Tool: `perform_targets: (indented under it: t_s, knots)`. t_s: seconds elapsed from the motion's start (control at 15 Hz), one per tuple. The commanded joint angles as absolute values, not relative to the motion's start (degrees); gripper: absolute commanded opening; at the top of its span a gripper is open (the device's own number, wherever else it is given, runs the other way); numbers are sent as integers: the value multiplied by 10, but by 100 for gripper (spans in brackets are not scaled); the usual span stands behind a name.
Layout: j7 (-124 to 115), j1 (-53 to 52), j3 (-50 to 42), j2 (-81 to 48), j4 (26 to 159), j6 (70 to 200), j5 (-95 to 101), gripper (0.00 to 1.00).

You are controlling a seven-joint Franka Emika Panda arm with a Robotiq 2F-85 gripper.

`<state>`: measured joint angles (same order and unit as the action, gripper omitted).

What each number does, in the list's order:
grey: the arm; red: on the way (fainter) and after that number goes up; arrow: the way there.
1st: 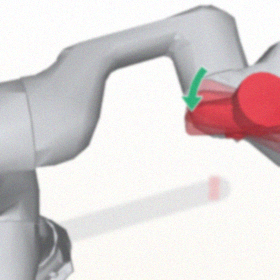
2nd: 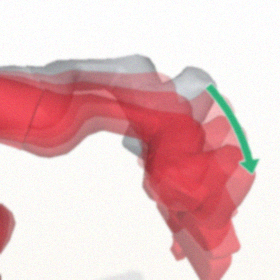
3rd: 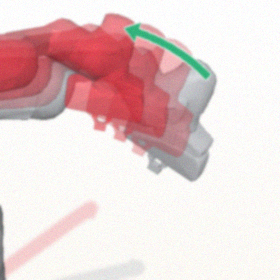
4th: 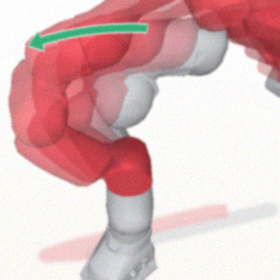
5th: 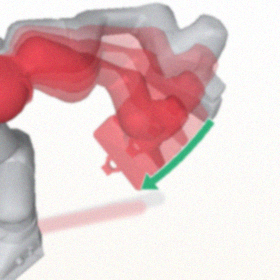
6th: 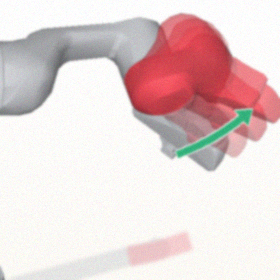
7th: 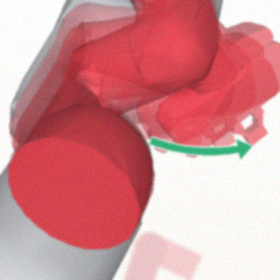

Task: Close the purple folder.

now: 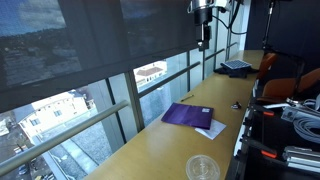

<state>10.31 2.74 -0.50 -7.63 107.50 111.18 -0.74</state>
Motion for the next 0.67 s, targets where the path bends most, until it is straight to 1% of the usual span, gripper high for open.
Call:
perform_targets:
  t_s: [0.0,0.07,0.6]
  knots:
    - [101,32,-10,-46,1110,1119,-34,100]
    - [103,28,-10,-68,1085,1111,-17,100]
    - [103,27,-10,-69,1088,1111,-17,100]
